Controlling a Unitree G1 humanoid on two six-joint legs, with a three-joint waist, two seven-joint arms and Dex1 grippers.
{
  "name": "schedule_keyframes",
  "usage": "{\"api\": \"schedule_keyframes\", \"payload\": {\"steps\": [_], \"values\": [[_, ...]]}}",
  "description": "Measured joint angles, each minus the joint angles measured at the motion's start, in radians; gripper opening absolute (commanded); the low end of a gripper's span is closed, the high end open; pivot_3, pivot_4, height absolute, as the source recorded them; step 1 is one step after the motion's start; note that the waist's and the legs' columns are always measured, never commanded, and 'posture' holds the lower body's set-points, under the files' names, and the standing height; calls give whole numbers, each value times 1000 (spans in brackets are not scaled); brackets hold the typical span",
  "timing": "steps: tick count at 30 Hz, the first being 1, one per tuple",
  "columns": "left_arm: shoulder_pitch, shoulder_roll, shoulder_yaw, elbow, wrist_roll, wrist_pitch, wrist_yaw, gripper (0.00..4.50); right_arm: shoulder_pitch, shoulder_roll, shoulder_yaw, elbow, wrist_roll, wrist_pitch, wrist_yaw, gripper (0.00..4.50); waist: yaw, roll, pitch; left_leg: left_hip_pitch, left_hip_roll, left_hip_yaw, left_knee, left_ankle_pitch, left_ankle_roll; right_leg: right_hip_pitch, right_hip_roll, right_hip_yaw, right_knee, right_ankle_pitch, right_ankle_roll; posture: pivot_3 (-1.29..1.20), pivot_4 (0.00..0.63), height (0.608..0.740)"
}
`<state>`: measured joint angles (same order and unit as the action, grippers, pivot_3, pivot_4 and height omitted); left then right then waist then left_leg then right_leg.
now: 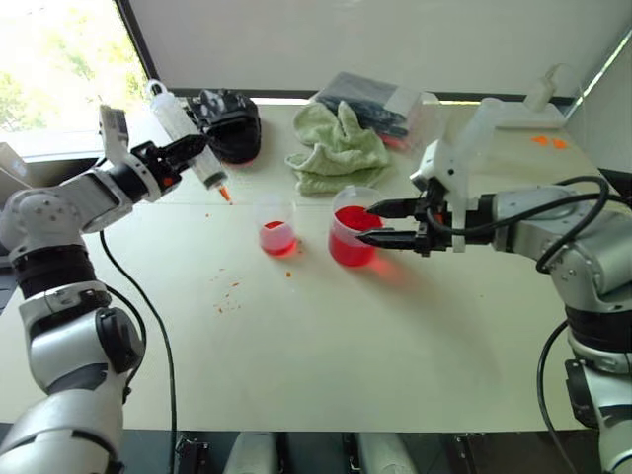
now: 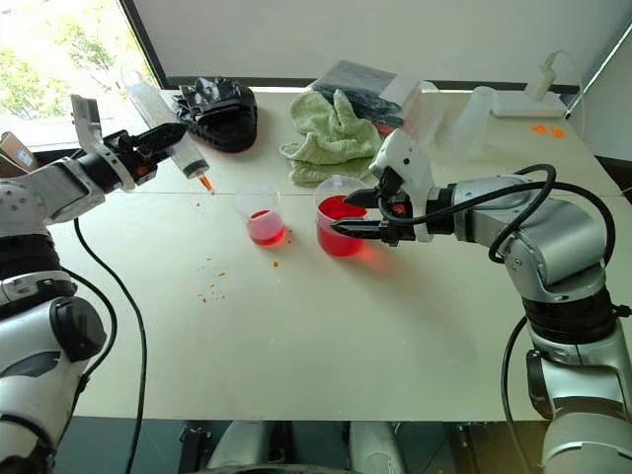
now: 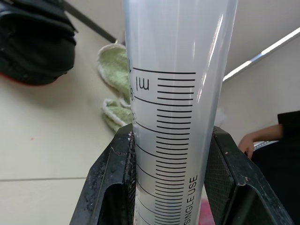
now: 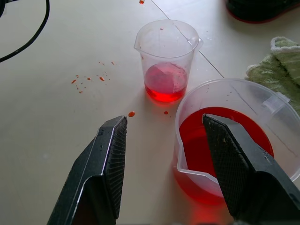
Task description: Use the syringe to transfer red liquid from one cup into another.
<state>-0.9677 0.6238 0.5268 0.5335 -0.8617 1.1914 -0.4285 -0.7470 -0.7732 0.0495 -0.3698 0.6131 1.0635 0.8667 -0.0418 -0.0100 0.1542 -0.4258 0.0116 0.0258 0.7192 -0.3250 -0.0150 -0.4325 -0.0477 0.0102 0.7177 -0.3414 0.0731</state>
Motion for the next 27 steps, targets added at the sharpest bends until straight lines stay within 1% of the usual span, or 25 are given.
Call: {"api": "schedule_keyframes", "payload": {"steps": [4, 6, 12, 16, 18, 27], "values": [[3, 41, -36, 21, 24, 60, -14, 1391, 14, 1, -2, -14, 4, 1, -20, 2634, 3, 0, 0, 0, 0, 0, 0, 0, 0, 0, 0, 0, 0, 0, 0, 0, 150, 711], [3, 46, -65, 48, 51, 77, -13, 1391, 24, 1, -2, -20, 6, 1, -31, 2634, 4, 0, 0, 0, 0, 0, 0, 0, 0, 0, 0, 0, 0, 0, 0, 0, 150, 711], [12, 30, -181, 102, 136, 152, -6, 1391, 42, -1, -16, -37, 17, 2, -65, 2634, 4, 0, 0, 0, 0, 0, 0, 0, 0, 0, 0, 0, 0, 0, 0, 0, 150, 711], [19, -2, -246, 118, 184, 176, -22, 1391, 51, -34, -22, -81, 29, 17, -70, 2634, 6, 0, 0, 0, -1, 0, 0, 0, 0, 0, 0, 0, 0, 0, 0, 0, 150, 711], [20, -12, -273, 133, 208, 175, -29, 1391, 62, -51, -23, -108, 39, 22, -66, 2634, 6, 0, 0, 0, -1, 0, 0, 0, 0, 0, 0, 0, 0, 0, 0, 0, 150, 711], [0, -22, -309, 180, 267, 128, -74, 1391, 93, -117, -44, -190, 109, 59, -47, 2634, 11, 0, 0, 2, -1, 0, 1, 0, 0, 1, 0, 1, 0, 0, 0, 0, 150, 711]]}}
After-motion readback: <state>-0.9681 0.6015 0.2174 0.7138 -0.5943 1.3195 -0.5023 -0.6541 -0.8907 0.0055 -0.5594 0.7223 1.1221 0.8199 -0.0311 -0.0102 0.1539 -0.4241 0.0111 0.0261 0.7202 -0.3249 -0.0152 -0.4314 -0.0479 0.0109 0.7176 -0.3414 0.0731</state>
